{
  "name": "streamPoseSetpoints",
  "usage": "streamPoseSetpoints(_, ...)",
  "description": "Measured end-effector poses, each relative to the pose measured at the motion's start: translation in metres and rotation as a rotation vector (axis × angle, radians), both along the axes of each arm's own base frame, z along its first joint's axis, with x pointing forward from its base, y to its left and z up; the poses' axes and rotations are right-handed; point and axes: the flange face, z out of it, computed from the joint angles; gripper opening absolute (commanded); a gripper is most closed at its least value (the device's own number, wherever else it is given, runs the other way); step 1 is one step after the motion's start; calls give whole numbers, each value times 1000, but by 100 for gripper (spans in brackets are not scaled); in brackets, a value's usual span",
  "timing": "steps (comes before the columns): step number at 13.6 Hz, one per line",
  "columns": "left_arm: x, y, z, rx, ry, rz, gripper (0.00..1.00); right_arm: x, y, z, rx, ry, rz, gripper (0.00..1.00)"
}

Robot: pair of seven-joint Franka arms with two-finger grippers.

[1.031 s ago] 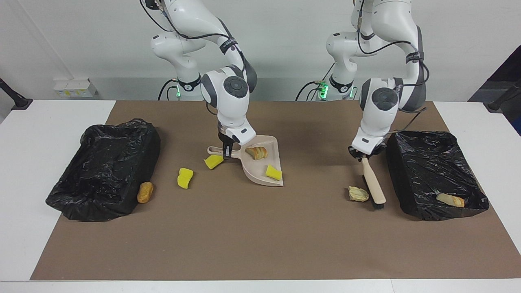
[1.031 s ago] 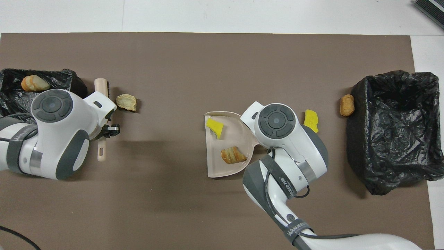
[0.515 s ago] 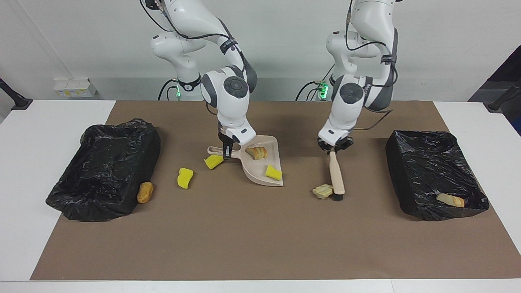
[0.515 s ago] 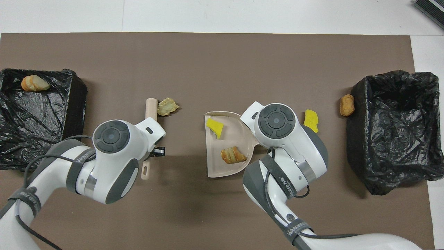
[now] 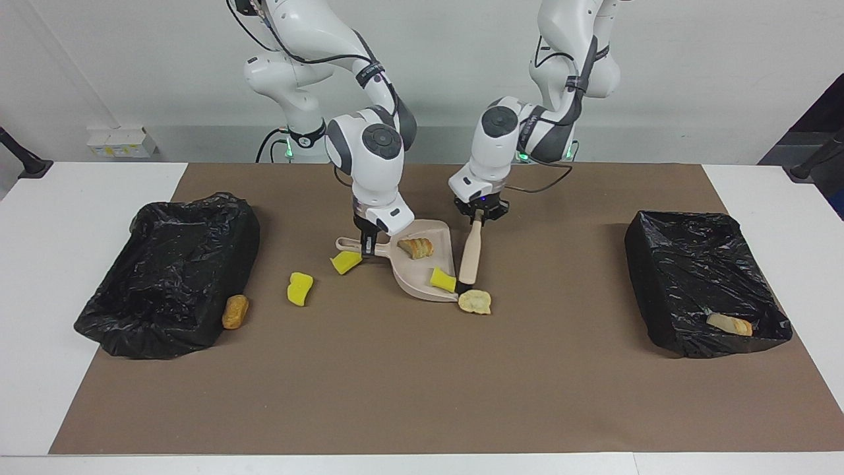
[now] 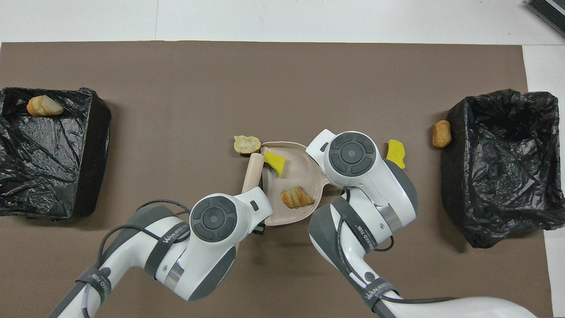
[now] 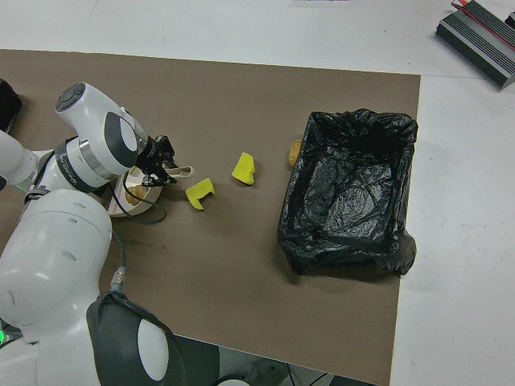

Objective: Sweep and dump trash in bin
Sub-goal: 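Sweep the trash into the dustpan with the left gripper's brush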

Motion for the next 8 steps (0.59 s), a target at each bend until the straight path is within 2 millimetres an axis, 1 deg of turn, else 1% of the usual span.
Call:
streamPoseSetpoints(2, -13, -10, 4, 8, 15, -29, 0, 0, 0, 0, 0, 0, 0, 0)
streamPoseSetpoints(3, -15, -8, 6, 16, 26, -44, 0, 0, 0, 0, 0, 0, 0, 0)
streamPoseSetpoints(4, -14, -2, 11, 28, 43, -71, 0, 0, 0, 0, 0, 0, 0, 0)
streamPoseSetpoints(5, -12, 8, 21, 46, 73, -106, 0, 0, 0, 0, 0, 0, 0, 0)
streamPoseSetpoints(6, -3, 25, 37, 60, 108, -142, 0, 0, 0, 0, 0, 0, 0, 0)
streamPoseSetpoints(7, 9, 42, 55, 60, 125, -164, 0, 0, 0, -1, 0, 1, -1, 0)
streamPoseSetpoints(8, 27, 59, 72, 56, 115, -169, 0, 0, 0, -1, -1, 1, -1, 0)
